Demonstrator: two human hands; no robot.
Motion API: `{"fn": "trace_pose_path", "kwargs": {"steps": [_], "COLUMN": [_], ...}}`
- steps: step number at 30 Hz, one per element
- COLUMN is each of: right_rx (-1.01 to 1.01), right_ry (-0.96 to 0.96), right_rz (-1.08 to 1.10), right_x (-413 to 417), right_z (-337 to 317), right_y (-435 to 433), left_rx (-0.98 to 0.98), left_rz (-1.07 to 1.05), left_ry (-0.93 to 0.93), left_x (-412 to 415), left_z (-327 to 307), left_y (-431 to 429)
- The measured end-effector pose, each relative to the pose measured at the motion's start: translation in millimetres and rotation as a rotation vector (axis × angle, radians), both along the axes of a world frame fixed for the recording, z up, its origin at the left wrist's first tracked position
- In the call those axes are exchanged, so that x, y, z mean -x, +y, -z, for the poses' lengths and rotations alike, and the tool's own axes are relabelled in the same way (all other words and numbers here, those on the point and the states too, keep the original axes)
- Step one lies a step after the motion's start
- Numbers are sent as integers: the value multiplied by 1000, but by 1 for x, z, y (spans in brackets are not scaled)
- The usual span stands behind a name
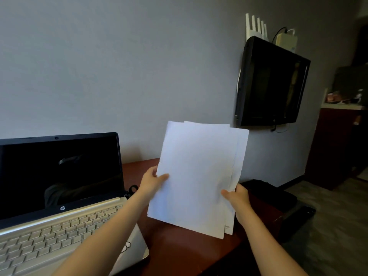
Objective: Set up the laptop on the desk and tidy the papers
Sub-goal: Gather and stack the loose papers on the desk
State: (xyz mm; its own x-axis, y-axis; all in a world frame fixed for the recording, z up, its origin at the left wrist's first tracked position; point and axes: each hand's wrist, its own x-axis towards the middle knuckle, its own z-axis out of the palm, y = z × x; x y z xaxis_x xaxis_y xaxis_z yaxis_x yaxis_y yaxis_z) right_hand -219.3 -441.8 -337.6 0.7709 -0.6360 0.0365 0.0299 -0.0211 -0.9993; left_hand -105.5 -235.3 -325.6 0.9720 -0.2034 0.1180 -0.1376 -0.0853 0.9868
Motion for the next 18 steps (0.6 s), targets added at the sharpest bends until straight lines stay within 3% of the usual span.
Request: {"fn": "trace_pose_path", "kwargs": {"steps": [7, 12, 18], "right_rx": [-10, -8, -2], "right_ry": [-124, -196, -266], "right_rz": [-52, -99, -1], "right_x": [-2, -2, -13], "right_z": [-28, -33, -37], "right_y": [4, 7, 13], "left_rx": [86, 43, 51], "left_rz": [61, 184, 101], "left_ry": [-95, -169, -168], "left_x": [4, 6, 8], "left_z": [-41, -38, -48], "left_y": [1, 10, 6]}}
